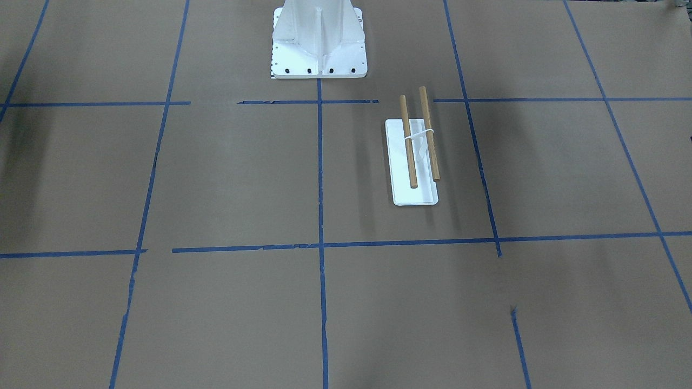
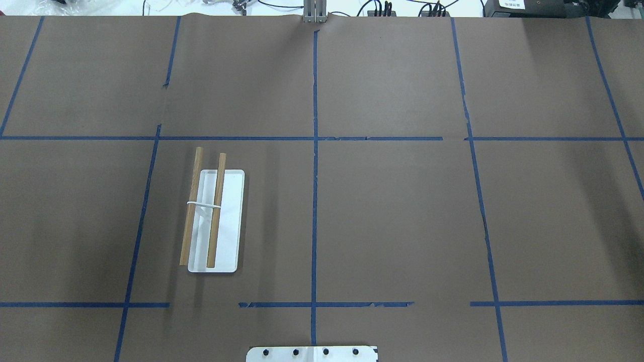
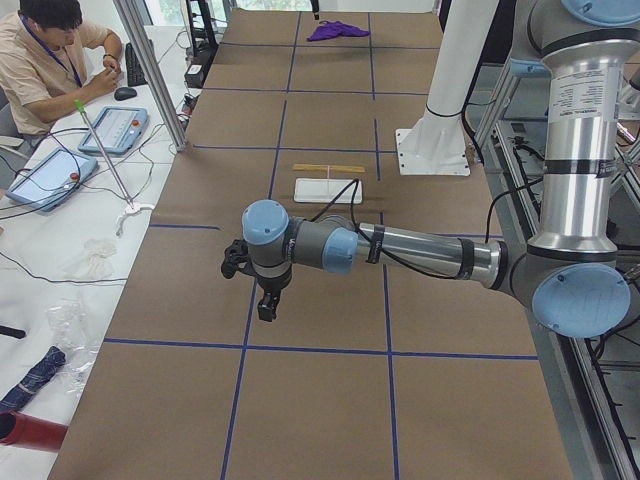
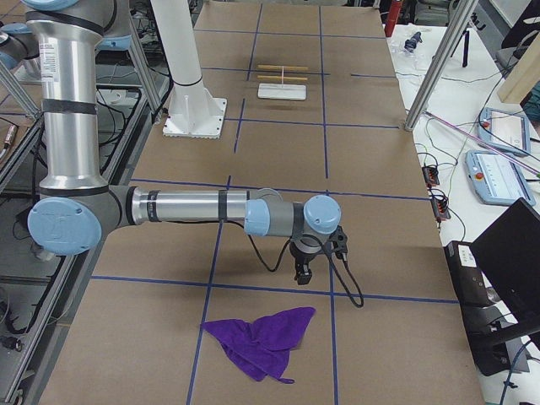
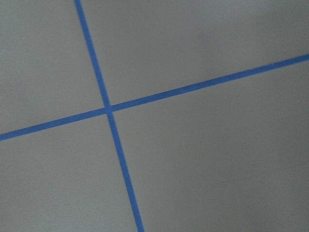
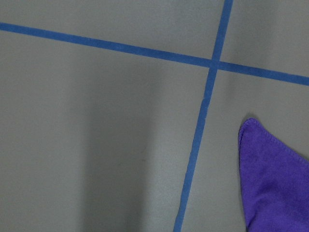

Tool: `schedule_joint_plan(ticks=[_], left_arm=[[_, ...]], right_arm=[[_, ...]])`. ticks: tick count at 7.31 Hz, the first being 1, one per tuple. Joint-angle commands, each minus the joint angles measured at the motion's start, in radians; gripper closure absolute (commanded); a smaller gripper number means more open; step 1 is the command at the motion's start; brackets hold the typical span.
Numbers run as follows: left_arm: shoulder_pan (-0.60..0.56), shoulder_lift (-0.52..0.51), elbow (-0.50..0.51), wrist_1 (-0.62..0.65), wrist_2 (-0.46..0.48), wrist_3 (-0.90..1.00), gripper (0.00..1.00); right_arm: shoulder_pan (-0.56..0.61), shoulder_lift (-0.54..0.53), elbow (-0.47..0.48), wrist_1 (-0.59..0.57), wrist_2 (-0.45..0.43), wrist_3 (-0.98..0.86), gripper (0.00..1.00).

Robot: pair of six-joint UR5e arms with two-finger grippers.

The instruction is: Hang towel on rack

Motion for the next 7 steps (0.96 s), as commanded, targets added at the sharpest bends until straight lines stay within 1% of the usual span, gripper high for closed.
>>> schedule_joint_plan(ticks=[1, 3, 4, 5, 6, 7], left_arm=[[-0.040, -0.016, -0.001, 0.059, -0.007, 0.002, 0.00], [-0.024, -0.014, -0.017, 0.059, -0.009, 0.000, 0.00], [-0.017, -0.006, 0.005, 0.051, -0.009, 0.011, 0.00], [-0.004, -0.006, 0.014, 0.025, -0.026, 0.006, 0.00], [-0.003, -0.005, 0.041, -0.036, -0.077, 0.002, 0.00], [-0.001, -0.005, 0.069, -0.062, -0.131, 0.003, 0.00]], right_arm=[[0.002, 0.011, -0.004, 0.074, -0.002, 0.019, 0.00], [0.002, -0.001, 0.005, 0.082, 0.002, 0.039, 0.00], [-0.001, -0.018, 0.015, 0.087, 0.008, 0.039, 0.00], [-0.004, -0.050, 0.026, 0.125, -0.001, 0.033, 0.00], [-0.004, -0.107, 0.017, 0.180, -0.042, 0.036, 0.00], [-0.004, -0.127, -0.053, 0.279, -0.082, 0.036, 0.00]])
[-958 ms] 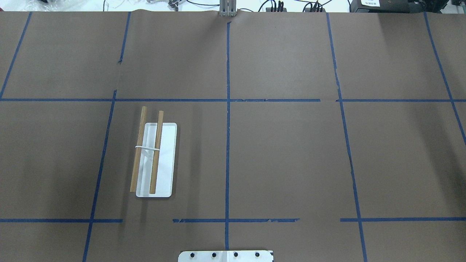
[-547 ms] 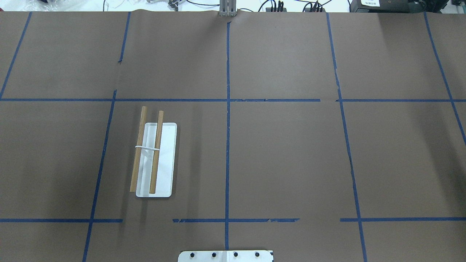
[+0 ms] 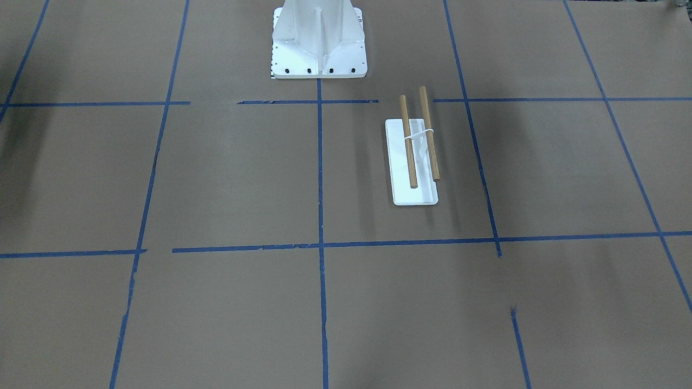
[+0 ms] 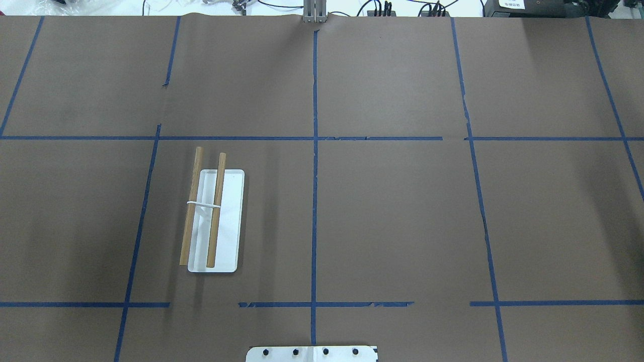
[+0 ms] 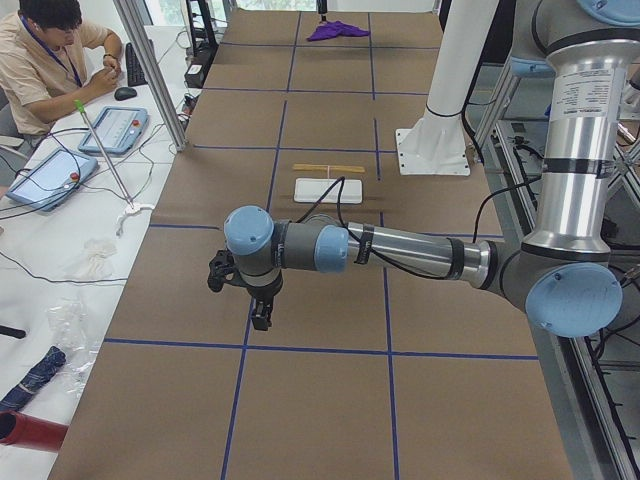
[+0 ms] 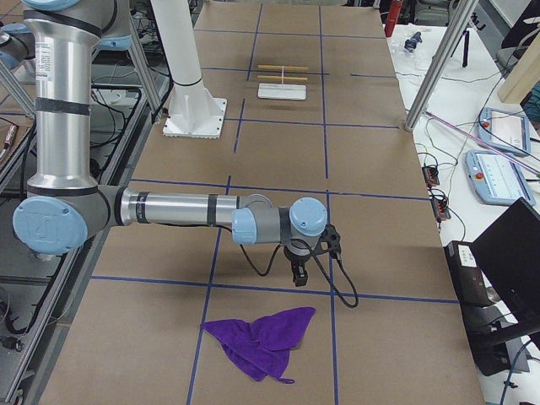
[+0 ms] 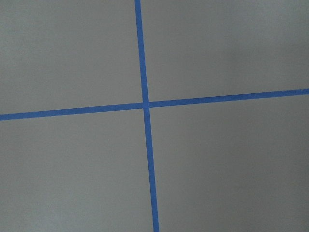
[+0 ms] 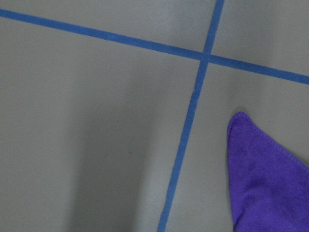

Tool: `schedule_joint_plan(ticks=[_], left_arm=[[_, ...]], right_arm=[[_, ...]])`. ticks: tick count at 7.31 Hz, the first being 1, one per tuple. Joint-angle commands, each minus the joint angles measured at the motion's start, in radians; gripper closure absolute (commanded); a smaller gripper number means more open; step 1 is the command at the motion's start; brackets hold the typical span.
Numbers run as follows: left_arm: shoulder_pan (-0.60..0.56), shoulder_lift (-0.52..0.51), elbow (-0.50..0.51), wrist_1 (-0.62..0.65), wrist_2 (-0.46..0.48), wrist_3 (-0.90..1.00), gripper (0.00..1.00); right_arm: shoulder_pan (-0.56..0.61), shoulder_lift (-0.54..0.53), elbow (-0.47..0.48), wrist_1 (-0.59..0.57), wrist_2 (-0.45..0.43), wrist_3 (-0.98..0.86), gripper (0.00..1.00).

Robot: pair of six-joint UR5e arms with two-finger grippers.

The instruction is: Hang towel on rack

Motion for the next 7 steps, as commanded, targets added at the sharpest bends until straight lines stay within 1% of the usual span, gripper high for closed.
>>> schedule_joint_plan(ticks=[1, 2, 3, 4, 6, 7], left_arm=[[0.004, -0.001, 0.046, -0.047, -0.063, 0.001, 0.00], [0.004, 0.001, 0.044, -0.071, -0.063, -0.001, 0.00], [0.005, 0.001, 0.037, -0.076, -0.065, -0.001, 0.00], [0.005, 0.001, 0.037, -0.077, -0.065, -0.001, 0.00], [0.005, 0.001, 0.034, -0.080, -0.066, 0.001, 0.00], [0.005, 0.002, 0.035, -0.080, -0.089, 0.001, 0.00]], right_arm=[[-0.001, -0.026, -0.173, 0.221, -0.047, 0.001, 0.00], [-0.001, -0.008, -0.276, 0.317, -0.046, 0.005, 0.01], [-0.001, -0.017, -0.294, 0.328, -0.038, 0.010, 0.10], [-0.001, -0.032, -0.299, 0.328, -0.032, 0.008, 0.16], [-0.001, -0.061, -0.309, 0.325, -0.029, 0.005, 0.27], [-0.005, -0.061, -0.331, 0.324, -0.029, 0.005, 0.29]])
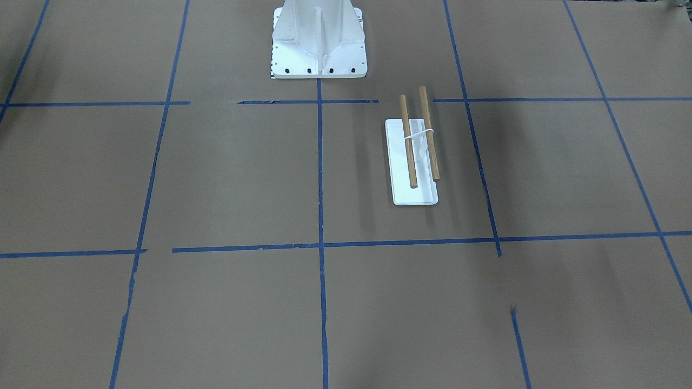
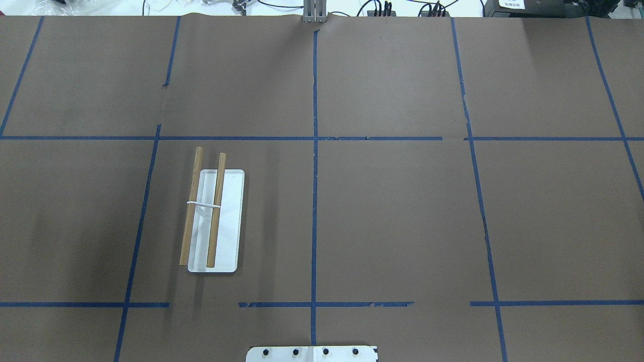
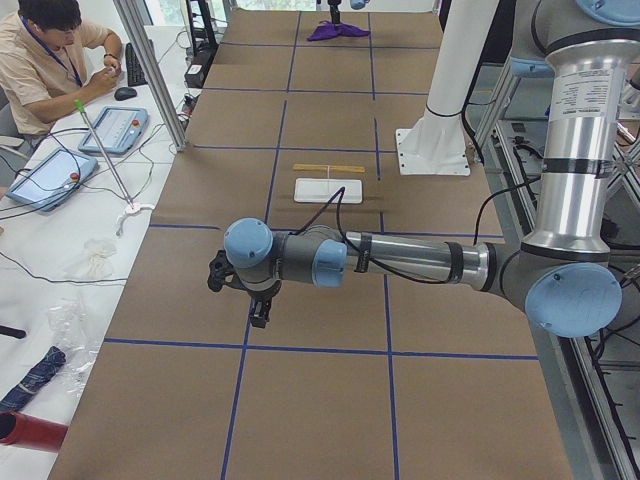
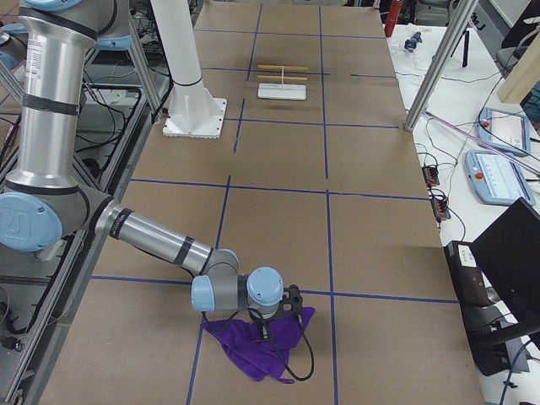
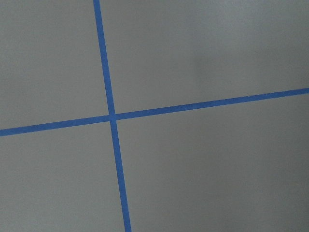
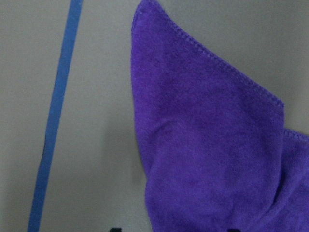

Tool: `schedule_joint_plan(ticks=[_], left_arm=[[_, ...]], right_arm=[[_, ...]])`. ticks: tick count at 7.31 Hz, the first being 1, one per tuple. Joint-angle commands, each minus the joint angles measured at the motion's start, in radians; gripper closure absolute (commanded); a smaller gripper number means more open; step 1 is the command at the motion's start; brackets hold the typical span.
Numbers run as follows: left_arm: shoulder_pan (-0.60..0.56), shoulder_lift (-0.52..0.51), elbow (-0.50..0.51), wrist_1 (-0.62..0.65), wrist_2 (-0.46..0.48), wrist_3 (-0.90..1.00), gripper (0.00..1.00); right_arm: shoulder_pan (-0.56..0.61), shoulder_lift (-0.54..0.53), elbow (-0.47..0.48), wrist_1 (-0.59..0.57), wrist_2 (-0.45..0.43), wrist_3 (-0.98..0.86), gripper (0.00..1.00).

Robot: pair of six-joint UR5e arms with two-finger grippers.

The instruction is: Hang towel on rack

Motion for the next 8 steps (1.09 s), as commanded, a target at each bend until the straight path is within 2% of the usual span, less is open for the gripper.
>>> schedule_joint_plan(ticks=[1, 2, 3, 4, 6, 7, 8], left_arm=[[0.000, 0.004, -0.001, -0.001, -0.021, 0.000, 0.00], [0.000, 0.004, 0.000, -0.001, -0.023, 0.002, 0.00], [0.000, 0.006, -0.001, -0.001, -0.023, 0.002, 0.00], [-0.001, 0.007, -0.003, -0.001, -0.023, 0.000, 0.00], [-0.001, 0.009, -0.001, -0.001, -0.036, 0.000, 0.00], [0.000, 0.010, -0.003, -0.001, -0.041, 0.000, 0.00], [-0.001, 0.010, -0.001, -0.001, -0.050, 0.005, 0.00]], right_arm=[[-0.006, -0.007, -0.023, -0.001, 0.001, -0.004, 0.39], [-0.006, -0.007, -0.043, 0.000, 0.001, -0.005, 0.67], [-0.008, -0.005, -0.049, 0.000, 0.002, -0.005, 0.86], [-0.008, -0.005, -0.051, 0.000, 0.002, -0.007, 0.99], [-0.008, -0.001, -0.042, 0.002, 0.013, -0.010, 1.00], [-0.003, -0.002, -0.005, 0.006, 0.056, -0.010, 1.00], [0.056, -0.020, 0.165, -0.021, 0.162, 0.001, 1.00]])
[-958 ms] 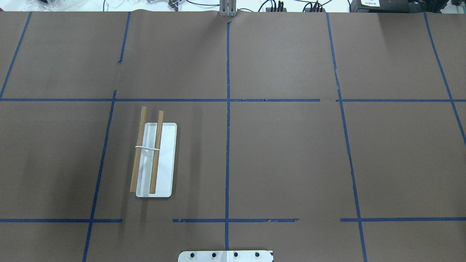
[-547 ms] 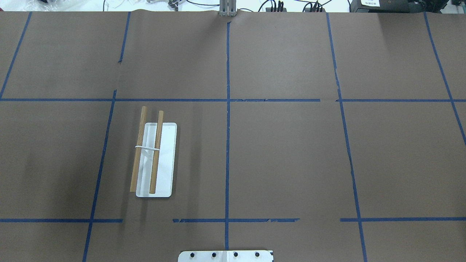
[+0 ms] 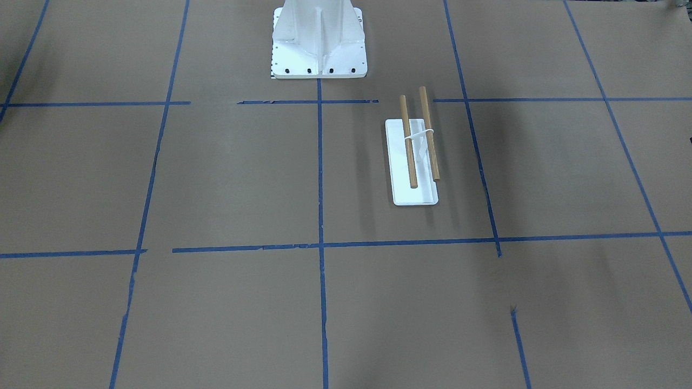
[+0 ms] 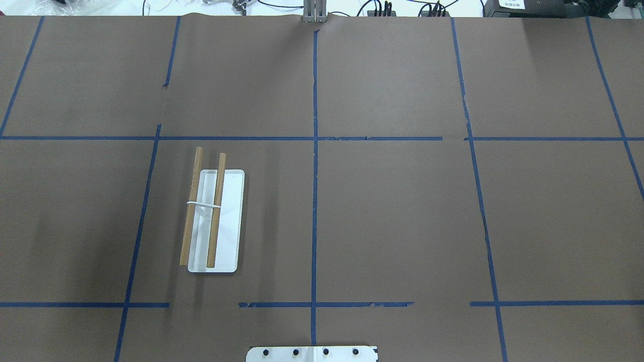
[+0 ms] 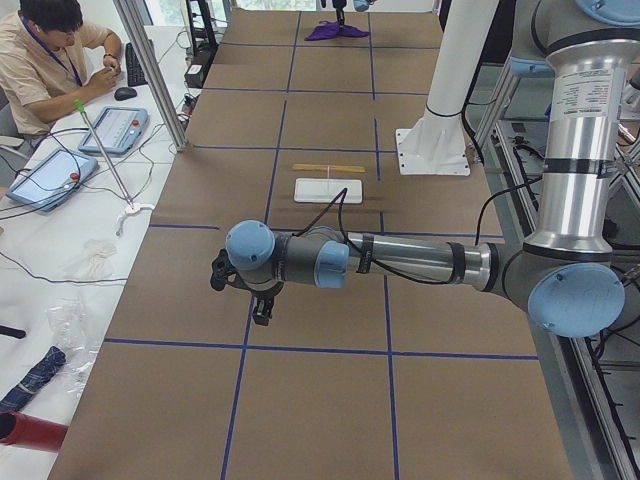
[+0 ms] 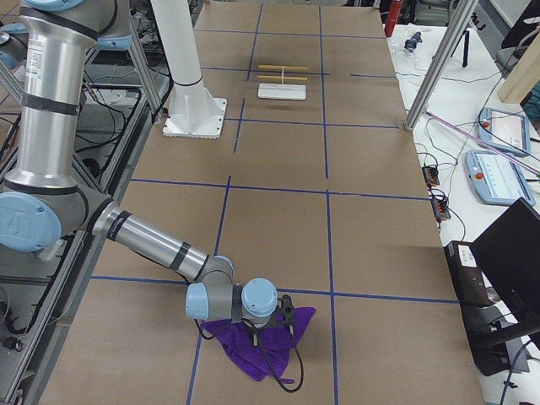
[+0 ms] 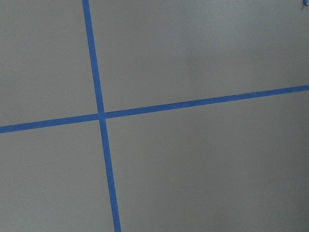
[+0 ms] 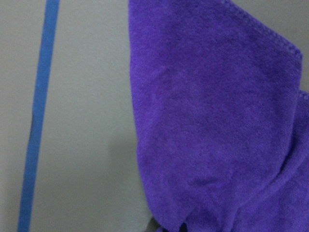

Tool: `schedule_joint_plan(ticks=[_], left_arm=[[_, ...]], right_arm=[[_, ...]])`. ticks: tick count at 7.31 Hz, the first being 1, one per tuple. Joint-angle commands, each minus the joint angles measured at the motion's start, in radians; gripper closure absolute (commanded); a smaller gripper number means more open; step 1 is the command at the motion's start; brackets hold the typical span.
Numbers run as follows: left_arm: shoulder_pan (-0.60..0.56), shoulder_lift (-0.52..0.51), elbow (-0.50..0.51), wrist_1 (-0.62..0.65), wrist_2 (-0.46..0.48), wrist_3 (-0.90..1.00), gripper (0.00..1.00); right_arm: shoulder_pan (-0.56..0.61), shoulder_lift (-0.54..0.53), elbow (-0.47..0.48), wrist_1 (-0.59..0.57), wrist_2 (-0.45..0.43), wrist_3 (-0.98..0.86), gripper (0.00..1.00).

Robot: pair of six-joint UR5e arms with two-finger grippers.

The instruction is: Hang towel on rack

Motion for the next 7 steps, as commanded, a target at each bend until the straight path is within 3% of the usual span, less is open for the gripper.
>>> schedule_joint_plan(ticks=[1, 2, 4, 5, 7], left_arm=[[-0.004, 0.015, 0.001, 0.000, -0.013, -0.001, 0.00], [-0.002, 0.030, -0.043, -0.003, -0.060, -0.006, 0.00], [0.002, 0.019, -0.101, -0.081, -0.122, -0.236, 0.00], [0.027, 0.018, -0.103, -0.210, -0.122, -0.410, 0.00], [0.173, -0.048, -0.102, -0.566, -0.115, -0.967, 0.00]], right_arm=[[0.084, -0.025, 0.277, -0.099, 0.116, 0.011, 1.00], [0.083, -0.011, 0.409, -0.191, 0.116, 0.084, 1.00], [-0.059, 0.012, 0.701, -0.219, 0.127, 0.565, 1.00], [-0.128, 0.106, 0.754, -0.218, 0.162, 0.791, 1.00], [-0.295, 0.369, 0.765, -0.215, 0.188, 1.184, 1.00]])
